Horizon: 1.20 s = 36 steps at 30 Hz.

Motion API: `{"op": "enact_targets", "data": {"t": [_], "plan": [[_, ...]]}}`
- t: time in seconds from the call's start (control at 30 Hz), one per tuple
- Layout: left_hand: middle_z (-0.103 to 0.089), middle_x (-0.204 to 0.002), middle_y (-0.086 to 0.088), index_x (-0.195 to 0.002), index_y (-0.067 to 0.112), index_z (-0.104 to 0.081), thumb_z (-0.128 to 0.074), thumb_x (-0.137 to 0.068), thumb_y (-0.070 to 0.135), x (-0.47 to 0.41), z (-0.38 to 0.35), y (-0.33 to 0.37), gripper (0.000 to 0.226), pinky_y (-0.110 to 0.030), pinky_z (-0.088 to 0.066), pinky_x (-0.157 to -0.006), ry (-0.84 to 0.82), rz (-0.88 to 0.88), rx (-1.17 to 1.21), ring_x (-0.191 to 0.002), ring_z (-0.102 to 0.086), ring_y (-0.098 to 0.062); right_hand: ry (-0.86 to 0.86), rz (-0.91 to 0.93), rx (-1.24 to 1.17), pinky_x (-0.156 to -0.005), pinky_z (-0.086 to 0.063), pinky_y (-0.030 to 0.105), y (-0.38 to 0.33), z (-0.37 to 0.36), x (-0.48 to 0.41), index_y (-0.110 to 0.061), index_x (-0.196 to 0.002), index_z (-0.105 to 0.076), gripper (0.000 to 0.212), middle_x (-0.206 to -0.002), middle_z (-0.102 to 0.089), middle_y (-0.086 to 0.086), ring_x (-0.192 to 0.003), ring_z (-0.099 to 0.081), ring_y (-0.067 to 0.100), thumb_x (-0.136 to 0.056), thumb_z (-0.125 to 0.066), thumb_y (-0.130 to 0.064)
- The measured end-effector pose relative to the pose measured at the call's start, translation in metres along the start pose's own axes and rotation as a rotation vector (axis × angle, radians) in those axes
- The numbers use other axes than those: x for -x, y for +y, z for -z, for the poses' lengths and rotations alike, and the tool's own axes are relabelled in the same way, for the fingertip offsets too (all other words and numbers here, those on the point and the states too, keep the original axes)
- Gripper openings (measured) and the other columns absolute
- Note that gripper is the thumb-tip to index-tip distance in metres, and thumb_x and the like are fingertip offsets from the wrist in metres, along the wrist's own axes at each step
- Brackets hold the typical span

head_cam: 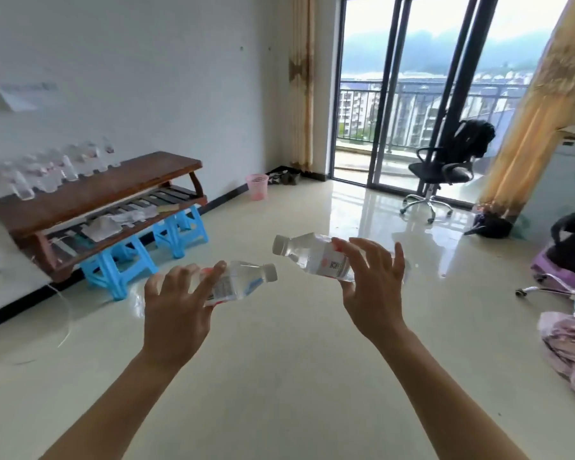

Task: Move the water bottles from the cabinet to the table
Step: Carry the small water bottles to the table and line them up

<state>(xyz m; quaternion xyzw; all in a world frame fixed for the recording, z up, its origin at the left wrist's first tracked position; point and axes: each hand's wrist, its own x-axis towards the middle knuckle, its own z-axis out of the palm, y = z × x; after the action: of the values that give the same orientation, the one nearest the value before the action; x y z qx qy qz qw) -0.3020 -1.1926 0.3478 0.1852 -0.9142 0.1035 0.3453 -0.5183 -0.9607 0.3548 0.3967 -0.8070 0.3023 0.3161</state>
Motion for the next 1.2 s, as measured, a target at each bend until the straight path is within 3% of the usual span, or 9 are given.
{"op": "enact_targets", "data": {"t": [0.3,0.53,0.67,0.9,1.2], "plan": [[-0.061,-0.119,-0.017,-0.141,0.023,-0.056,-0.089,-0.067,0.016,-0.062,-0.025,-0.176,0.081,-0.061,-0.040,-0.094,0.033,0.159,-0.259,-0.112,-0.058,-0.037,-0.079,0.192,-0.257,-0.121,-0.011,0.064,-0.102,-0.191,-0.165,-0.034,-0.139,-0.045,0.092,-0.133,-0.054,0.006,-0.129,-0.046,0.030,-0.065,-0.088,0.001],[-0.062,-0.119,-0.017,-0.141,0.023,-0.057,-0.090,-0.068,0.016,-0.037,-0.062,-0.341,0.081,-0.060,-0.038,-0.097,0.062,0.347,-0.399,-0.111,-0.060,-0.039,-0.170,0.336,-0.366,-0.116,-0.018,0.073,-0.223,-0.335,-0.228,-0.037,-0.139,-0.043,0.097,-0.134,-0.056,0.009,-0.129,-0.048,0.032,-0.064,-0.089,0.003],[-0.062,-0.119,-0.017,-0.142,0.022,-0.057,-0.090,-0.069,0.019,-0.045,-0.089,-0.447,0.079,-0.058,-0.038,-0.094,0.013,0.422,-0.401,-0.110,-0.060,-0.038,-0.248,0.358,-0.375,-0.117,-0.017,0.071,-0.290,-0.422,-0.264,-0.037,-0.139,-0.044,0.094,-0.135,-0.057,0.008,-0.129,-0.051,0.035,-0.066,-0.089,0.001],[-0.061,-0.120,-0.018,-0.142,0.023,-0.056,-0.090,-0.070,0.021,-0.119,-0.126,-0.604,0.079,-0.059,-0.037,-0.096,0.038,0.368,-0.404,-0.108,-0.059,-0.038,-0.208,0.342,-0.382,-0.119,-0.015,0.069,-0.371,-0.529,-0.346,-0.036,-0.140,-0.043,0.092,-0.135,-0.057,0.007,-0.128,-0.052,0.036,-0.068,-0.089,-0.001],[-0.060,-0.117,-0.014,-0.141,0.026,-0.055,-0.091,-0.066,0.017,-0.196,-0.242,-0.725,0.084,-0.056,-0.037,-0.093,0.004,0.355,-0.356,-0.105,-0.057,-0.034,-0.214,0.330,-0.347,-0.119,-0.015,0.069,-0.391,-0.691,-0.437,-0.035,-0.139,-0.044,0.097,-0.135,-0.057,0.009,-0.129,-0.052,0.037,-0.063,-0.090,0.004]]}}
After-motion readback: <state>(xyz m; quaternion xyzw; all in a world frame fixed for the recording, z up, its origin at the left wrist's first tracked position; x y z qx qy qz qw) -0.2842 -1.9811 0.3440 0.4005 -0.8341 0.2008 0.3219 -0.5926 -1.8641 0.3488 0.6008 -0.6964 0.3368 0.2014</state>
